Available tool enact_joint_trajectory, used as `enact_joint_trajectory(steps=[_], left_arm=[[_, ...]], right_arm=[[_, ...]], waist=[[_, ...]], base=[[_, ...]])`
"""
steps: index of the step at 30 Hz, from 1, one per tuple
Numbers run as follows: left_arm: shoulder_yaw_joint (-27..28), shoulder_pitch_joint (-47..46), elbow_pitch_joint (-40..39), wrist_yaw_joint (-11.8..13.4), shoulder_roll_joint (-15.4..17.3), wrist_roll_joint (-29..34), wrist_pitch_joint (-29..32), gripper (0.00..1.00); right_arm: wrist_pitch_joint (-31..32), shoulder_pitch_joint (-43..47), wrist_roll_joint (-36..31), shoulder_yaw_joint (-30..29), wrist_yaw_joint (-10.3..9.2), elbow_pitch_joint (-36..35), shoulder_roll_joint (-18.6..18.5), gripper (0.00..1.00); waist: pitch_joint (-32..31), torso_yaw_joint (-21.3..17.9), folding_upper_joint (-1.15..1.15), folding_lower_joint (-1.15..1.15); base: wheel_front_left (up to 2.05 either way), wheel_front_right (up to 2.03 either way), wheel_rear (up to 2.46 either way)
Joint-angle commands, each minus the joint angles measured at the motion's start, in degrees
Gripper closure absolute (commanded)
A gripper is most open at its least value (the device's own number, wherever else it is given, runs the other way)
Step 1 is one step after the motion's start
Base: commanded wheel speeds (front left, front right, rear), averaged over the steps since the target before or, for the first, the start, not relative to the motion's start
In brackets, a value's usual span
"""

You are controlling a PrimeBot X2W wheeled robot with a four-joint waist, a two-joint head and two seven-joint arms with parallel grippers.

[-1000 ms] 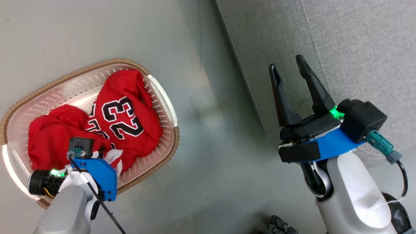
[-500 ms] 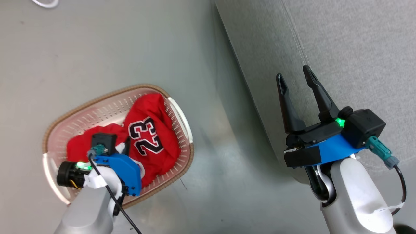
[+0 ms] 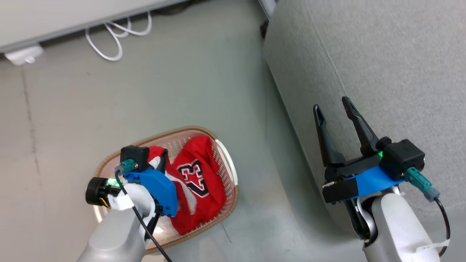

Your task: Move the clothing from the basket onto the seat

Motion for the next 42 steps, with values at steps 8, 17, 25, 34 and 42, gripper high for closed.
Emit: enact_joint_trajectory(steps=[8,17,25,34,42], left_arm=[[-3.0,-1.3,2.3,-2.0,-2.2,-1.2,-4.5,1.00],[-7.4,-2.5,1.7,-2.4,-4.0,-3.7,-6.3,1.00],[-13.8,-4.6,-1.6,-2.3,-4.9,-8.1,-5.9,1.00],[-20.9,-9.3,-5.9,-2.3,-5.0,-13.1,-4.0,1.00],[-26.6,-14.0,-9.4,0.0,-5.0,-18.0,-2.4,1.00]], right_arm=[[-0.2,3.5,-1.3,-0.3,0.01,1.6,-0.1,0.00],[-0.2,6.6,-2.1,-0.8,0.01,3.0,-0.1,0.00],[0.6,9.8,-2.3,-1.3,0.01,3.5,-0.1,0.00],[2.2,11.6,-2.3,-0.4,0.01,2.4,-0.1,0.00],[3.0,12.4,-1.9,0.7,0.01,2.0,-0.1,0.00]], waist=[[-8.7,5.4,0.00,0.01],[-14.8,8.4,0.00,0.01],[-19.0,11.1,0.00,0.01],[-21.5,12.6,0.00,0.01],[-22.1,12.6,0.00,0.01]], base=[[0.00,0.00,0.00],[0.00,0.00,0.00],[0.00,0.00,0.00],[0.00,0.00,0.00],[0.00,0.00,0.00]])
